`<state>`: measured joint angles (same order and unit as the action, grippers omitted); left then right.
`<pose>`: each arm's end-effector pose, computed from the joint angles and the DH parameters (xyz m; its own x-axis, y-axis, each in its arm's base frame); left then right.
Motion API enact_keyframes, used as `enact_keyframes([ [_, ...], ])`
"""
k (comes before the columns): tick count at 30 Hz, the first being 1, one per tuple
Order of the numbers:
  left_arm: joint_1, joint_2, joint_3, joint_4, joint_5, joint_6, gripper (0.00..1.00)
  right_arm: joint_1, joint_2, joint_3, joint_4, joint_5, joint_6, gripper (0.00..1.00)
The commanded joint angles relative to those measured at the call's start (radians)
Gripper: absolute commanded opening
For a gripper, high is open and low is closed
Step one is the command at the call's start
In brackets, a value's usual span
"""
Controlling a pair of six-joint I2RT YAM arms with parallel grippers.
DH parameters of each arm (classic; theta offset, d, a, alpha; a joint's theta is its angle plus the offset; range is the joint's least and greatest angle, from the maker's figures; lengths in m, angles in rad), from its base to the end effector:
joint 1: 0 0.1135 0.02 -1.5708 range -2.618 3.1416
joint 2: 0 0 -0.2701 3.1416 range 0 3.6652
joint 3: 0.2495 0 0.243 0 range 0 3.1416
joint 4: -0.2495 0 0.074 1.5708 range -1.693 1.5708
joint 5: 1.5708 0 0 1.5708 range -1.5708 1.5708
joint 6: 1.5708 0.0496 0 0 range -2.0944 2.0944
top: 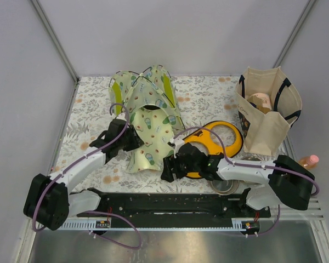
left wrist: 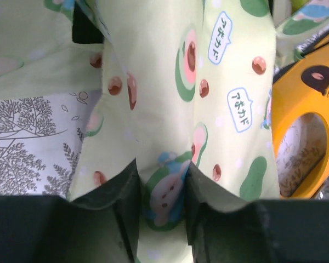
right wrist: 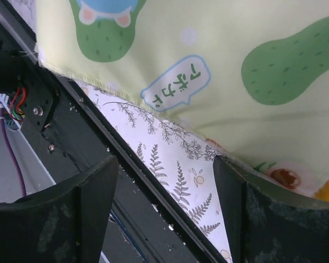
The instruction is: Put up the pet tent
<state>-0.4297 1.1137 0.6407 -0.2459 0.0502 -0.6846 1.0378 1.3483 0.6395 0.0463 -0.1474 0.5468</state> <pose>0.2087 -0.0984 0.2207 -0.7486 -0.3517 -0.5621 -0.0297 0.8647 -0.5015 0.1336 0.2408 0.1935 -0.7405 -0.2430 -0.6265 -0.6155 0.6196 0.4871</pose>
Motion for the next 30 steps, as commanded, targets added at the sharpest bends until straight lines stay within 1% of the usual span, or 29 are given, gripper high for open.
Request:
enact_keyframes([
  [1,-0.004,0.096,0.071,0.028,0.022,-0.013,0.23,0.014,0.052,0.057,0.073,0.063,0.008,0.78],
  [2,-0.004,0.112,0.08,0.031,0.016,-0.019,0.17,0.015,0.066,0.069,0.075,0.081,0.005,0.77],
  [3,-0.004,0.124,0.091,0.034,0.01,-0.027,0.07,0.015,0.08,0.087,0.067,0.094,-0.001,0.77],
  [4,-0.003,0.138,0.106,0.031,0.005,-0.032,0.0,0.015,0.089,0.112,0.055,0.109,-0.007,0.77],
  [6,-0.004,0.162,0.144,0.025,-0.006,-0.032,0.0,0.016,0.098,0.138,0.05,0.143,-0.013,0.76],
  [11,-0.003,0.238,0.266,-0.05,-0.046,-0.046,0.0,0.016,0.115,0.207,0.017,0.241,-0.019,0.76],
  [12,-0.001,0.256,0.293,-0.064,-0.077,-0.052,0.0,0.016,0.123,0.221,0.009,0.261,-0.018,0.77],
  [16,0.015,0.342,0.376,-0.076,-0.062,-0.082,0.0,0.016,0.146,0.264,0.015,0.331,-0.025,0.77],
  [20,0.037,0.423,0.442,-0.078,-0.055,-0.09,0.0,0.015,0.192,0.319,0.012,0.388,-0.065,0.73],
  [25,0.057,0.48,0.473,-0.067,-0.099,-0.119,0.0,0.01,0.267,0.405,0.009,0.454,-0.125,0.67],
  [30,0.065,0.486,0.427,0.051,-0.144,-0.173,0.0,-0.031,0.345,0.463,0.026,0.457,-0.128,0.6],
])
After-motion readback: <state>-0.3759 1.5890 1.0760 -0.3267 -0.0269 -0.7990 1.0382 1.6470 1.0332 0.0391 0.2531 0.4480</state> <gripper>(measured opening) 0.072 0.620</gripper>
